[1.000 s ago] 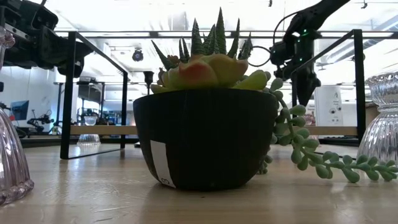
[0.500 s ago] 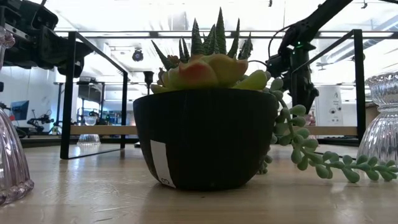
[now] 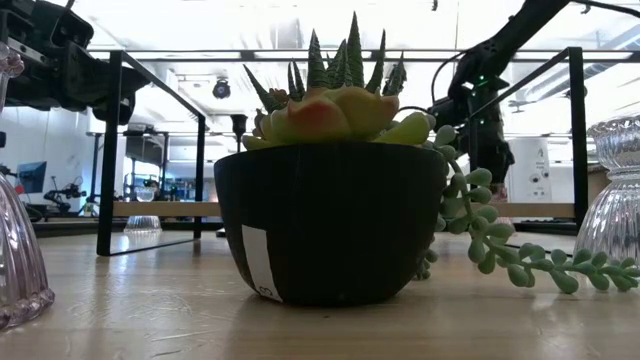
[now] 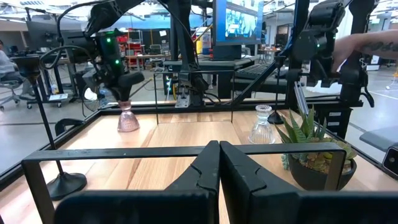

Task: Pick & Place candle stick holders
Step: Put the top pink candle holder on the shelf

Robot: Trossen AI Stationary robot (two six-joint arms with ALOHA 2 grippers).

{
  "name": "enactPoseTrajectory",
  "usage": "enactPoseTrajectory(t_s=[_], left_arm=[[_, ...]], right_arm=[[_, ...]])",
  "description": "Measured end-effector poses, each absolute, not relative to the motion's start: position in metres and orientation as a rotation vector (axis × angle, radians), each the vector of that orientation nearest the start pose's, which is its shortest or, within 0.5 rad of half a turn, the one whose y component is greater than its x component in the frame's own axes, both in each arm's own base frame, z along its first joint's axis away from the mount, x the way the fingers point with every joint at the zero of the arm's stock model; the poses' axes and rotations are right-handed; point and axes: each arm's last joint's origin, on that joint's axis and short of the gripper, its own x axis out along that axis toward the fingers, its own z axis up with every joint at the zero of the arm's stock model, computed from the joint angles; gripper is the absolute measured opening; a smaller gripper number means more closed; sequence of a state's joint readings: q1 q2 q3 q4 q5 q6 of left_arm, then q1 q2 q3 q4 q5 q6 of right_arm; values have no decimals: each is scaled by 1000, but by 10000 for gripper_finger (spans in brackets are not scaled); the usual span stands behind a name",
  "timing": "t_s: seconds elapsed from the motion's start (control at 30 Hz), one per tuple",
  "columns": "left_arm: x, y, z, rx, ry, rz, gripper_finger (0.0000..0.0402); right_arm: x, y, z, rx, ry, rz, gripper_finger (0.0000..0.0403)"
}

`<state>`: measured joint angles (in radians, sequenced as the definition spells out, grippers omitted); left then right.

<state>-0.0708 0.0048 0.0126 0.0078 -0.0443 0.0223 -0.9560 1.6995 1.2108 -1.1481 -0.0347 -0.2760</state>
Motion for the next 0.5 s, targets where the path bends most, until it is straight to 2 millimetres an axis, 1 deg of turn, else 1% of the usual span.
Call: enactPoseTrajectory(t_s=[0.07,0.23,0.4,0.5], left_arm=[[97,-6,168,21,-16,-26,14],[97,-6,168,21,-16,-26,14],[97,-6,168,21,-16,-26,14],[97,-6,168,21,-16,-27,14]], right_arm=[[168,-236,210,577,1527,-464,24],[165,-233,222,508,1518,-473,21],[161,-227,253,479,1486,-479,20],[160,-226,277,464,1451,-496,20]])
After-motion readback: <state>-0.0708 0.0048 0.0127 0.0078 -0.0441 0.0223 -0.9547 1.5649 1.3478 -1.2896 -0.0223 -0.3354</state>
